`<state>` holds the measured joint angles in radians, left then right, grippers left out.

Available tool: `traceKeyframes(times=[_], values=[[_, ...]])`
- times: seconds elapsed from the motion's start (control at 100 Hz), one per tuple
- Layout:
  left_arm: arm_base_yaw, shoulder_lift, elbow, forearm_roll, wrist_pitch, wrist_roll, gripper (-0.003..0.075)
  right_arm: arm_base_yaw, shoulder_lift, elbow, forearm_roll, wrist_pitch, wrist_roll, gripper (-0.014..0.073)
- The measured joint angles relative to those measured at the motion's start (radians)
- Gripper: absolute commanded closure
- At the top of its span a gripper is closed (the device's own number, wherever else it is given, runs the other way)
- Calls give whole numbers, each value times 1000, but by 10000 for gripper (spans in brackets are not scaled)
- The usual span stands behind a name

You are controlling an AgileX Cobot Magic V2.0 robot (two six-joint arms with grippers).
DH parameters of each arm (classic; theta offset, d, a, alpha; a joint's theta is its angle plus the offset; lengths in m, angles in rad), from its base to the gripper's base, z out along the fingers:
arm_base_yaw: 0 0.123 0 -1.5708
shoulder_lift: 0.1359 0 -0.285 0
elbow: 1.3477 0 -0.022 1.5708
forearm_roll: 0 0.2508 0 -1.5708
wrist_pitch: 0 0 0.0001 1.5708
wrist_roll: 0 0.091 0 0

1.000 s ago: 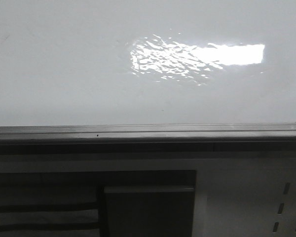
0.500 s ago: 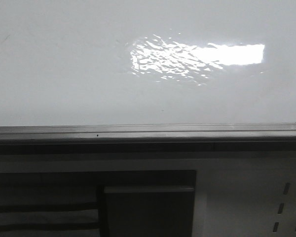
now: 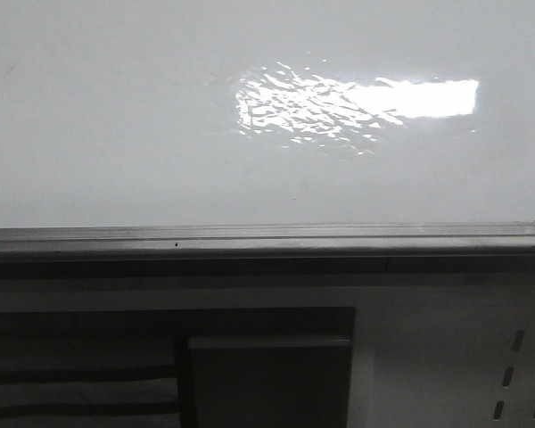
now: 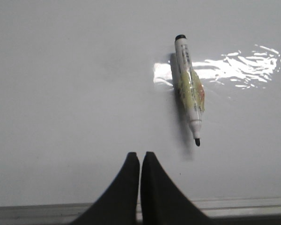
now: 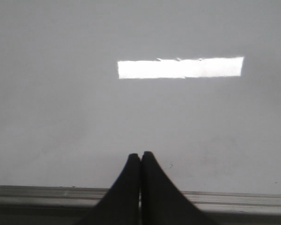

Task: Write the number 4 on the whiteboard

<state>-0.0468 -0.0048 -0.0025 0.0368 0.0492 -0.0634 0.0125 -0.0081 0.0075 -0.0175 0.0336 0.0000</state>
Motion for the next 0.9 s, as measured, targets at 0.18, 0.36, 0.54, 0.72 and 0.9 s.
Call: traceKeyframes(times=[0.18, 0.36, 0.54, 0.72, 0.9], values=[[0, 0, 0, -11, -61, 0, 741, 0, 0, 0, 0, -21, 0, 666], [0, 0, -37, -67, -40, 0, 741, 0, 0, -69, 18, 122, -5, 666], [0, 15, -260, -80, 144, 0, 741, 0, 6, -266, 18, 310, 0, 666], [0, 143, -481, -82, 353, 0, 741, 0, 115, -456, 23, 440, 0, 666], [0, 254, -559, -82, 442, 0, 741, 0, 234, -556, 23, 475, 0, 666]])
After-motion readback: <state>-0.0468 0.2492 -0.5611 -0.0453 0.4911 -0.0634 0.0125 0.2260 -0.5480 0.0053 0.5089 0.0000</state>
